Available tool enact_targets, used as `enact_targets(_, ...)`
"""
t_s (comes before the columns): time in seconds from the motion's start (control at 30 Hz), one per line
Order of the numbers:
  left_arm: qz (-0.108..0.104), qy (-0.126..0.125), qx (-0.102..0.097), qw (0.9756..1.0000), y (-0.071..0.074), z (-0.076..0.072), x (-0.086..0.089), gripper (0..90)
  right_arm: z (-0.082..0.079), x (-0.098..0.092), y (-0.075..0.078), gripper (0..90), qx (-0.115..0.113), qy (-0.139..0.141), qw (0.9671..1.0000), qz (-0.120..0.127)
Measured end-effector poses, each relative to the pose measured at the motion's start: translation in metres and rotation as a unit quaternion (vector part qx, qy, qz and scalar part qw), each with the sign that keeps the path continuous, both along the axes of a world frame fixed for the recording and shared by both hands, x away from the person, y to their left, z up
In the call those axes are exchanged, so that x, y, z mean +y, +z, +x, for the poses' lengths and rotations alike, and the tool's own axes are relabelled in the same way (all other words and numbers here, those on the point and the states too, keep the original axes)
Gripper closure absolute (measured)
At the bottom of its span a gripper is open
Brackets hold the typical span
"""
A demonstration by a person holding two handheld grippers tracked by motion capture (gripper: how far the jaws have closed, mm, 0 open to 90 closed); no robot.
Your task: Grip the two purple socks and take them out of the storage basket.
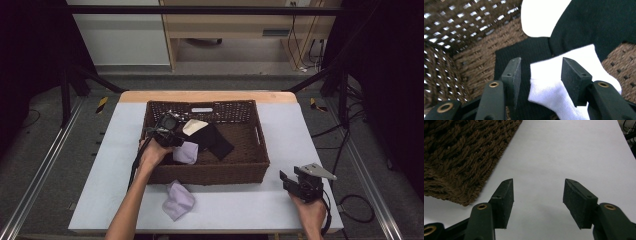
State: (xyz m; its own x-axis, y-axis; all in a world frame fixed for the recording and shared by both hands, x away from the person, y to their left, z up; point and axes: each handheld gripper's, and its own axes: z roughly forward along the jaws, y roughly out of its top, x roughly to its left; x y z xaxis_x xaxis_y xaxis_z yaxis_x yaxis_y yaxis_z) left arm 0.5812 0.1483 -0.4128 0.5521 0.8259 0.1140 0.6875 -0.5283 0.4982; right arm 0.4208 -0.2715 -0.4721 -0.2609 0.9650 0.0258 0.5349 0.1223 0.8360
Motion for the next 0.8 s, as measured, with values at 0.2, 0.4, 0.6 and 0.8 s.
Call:
enact_targets(0.2,-0.002,0.007,0.035,0.9994,-0.005,0.0032,0.0009,51.0,-0.0009,-0.0001,0.0005,41.8,0.002,0.0,1.0,0.004)
enact_targets(0.4,-0.004,0.017,0.071,0.9973,-0.0082,0.0058,0.0036,62.4,-0.0008,0.0001,0.0004,41.7,0.004,-0.001,1.0,0.004)
enact_targets(0.6,-0.023,0.012,0.082,0.9963,-0.0074,0.0048,0.0049,82.2,-0.0011,-0.0003,0.0007,41.9,0.003,-0.002,1.0,0.003)
enact_targets(0.8,-0.048,0.002,0.047,0.9977,-0.0004,-0.0004,0.0068,83.6,-0.0012,-0.0005,0.0006,41.9,0.002,-0.001,1.0,0.001)
